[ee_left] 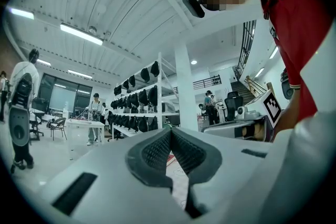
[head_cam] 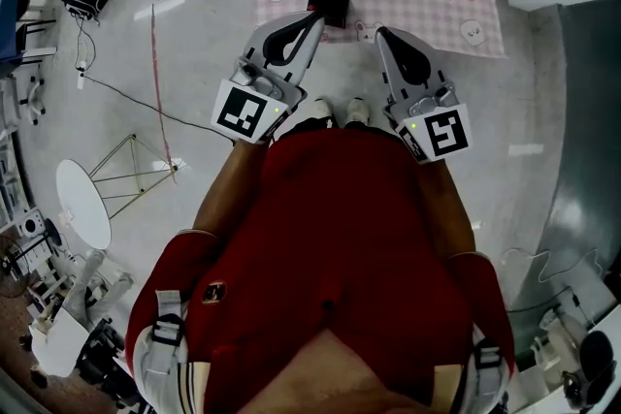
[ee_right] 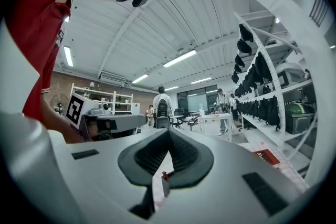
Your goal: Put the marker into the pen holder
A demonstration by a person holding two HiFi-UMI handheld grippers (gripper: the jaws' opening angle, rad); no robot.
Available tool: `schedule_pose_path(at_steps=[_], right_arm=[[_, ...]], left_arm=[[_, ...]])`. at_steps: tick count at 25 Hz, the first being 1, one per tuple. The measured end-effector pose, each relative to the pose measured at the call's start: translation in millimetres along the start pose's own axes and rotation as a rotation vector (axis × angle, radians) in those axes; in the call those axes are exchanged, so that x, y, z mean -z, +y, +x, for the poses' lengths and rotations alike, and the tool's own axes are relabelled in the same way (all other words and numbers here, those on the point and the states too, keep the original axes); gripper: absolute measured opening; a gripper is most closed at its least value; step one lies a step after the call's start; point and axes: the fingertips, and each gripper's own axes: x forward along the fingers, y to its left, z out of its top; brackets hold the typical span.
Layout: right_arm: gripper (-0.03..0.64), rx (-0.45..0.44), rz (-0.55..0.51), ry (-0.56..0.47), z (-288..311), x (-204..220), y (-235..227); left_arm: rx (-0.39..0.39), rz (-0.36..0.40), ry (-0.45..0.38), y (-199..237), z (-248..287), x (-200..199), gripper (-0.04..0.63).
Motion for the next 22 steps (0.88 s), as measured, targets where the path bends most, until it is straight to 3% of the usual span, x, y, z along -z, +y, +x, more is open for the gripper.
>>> schedule_pose_path(at_steps=[22], right_arm=[[-0.002, 0.009, 0.000, 0.018, 5, 5, -7]], left_arm=[[-0.008, -0.012, 0.016, 10, 5, 13, 0.006]])
